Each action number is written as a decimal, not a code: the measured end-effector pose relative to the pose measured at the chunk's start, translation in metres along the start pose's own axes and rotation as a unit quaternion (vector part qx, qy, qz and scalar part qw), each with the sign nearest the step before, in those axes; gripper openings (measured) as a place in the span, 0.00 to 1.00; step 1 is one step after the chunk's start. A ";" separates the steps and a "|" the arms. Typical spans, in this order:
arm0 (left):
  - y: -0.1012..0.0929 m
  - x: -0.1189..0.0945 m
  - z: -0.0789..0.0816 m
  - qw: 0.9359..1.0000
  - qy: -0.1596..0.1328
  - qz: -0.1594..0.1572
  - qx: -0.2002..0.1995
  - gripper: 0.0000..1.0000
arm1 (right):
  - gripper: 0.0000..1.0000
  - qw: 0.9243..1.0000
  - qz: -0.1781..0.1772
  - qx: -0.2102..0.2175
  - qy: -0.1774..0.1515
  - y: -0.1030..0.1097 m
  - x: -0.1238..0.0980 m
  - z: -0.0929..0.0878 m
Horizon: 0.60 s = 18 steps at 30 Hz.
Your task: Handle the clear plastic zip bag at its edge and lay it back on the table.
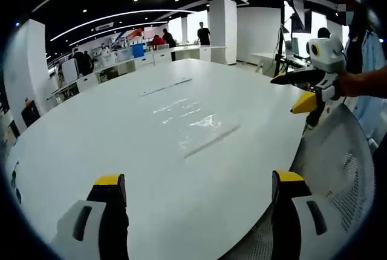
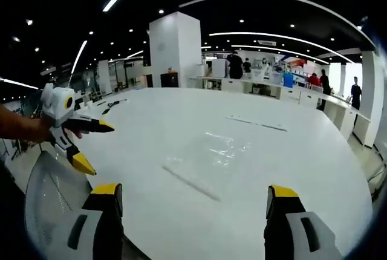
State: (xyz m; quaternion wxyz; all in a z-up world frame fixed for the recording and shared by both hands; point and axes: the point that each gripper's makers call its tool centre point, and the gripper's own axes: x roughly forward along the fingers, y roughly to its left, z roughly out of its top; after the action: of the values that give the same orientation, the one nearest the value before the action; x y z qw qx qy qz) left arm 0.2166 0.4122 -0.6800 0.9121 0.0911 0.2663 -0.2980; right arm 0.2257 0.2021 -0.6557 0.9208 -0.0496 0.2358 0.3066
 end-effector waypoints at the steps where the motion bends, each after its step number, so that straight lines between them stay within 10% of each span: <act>1: 0.000 0.000 0.000 1.000 0.001 0.000 0.001 0.99 | 1.00 1.000 0.000 -0.001 0.000 0.000 0.000 0.000; 18: 0.001 0.001 0.002 1.000 -0.002 0.001 0.002 0.99 | 1.00 1.000 0.001 0.000 -0.005 0.001 -0.004 0.002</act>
State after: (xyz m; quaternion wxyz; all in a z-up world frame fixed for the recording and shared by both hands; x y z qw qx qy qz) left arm 0.2181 0.4118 -0.6788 0.9129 0.0929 0.2637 -0.2974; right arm 0.2229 0.2016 -0.6525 0.9217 -0.0483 0.2315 0.3074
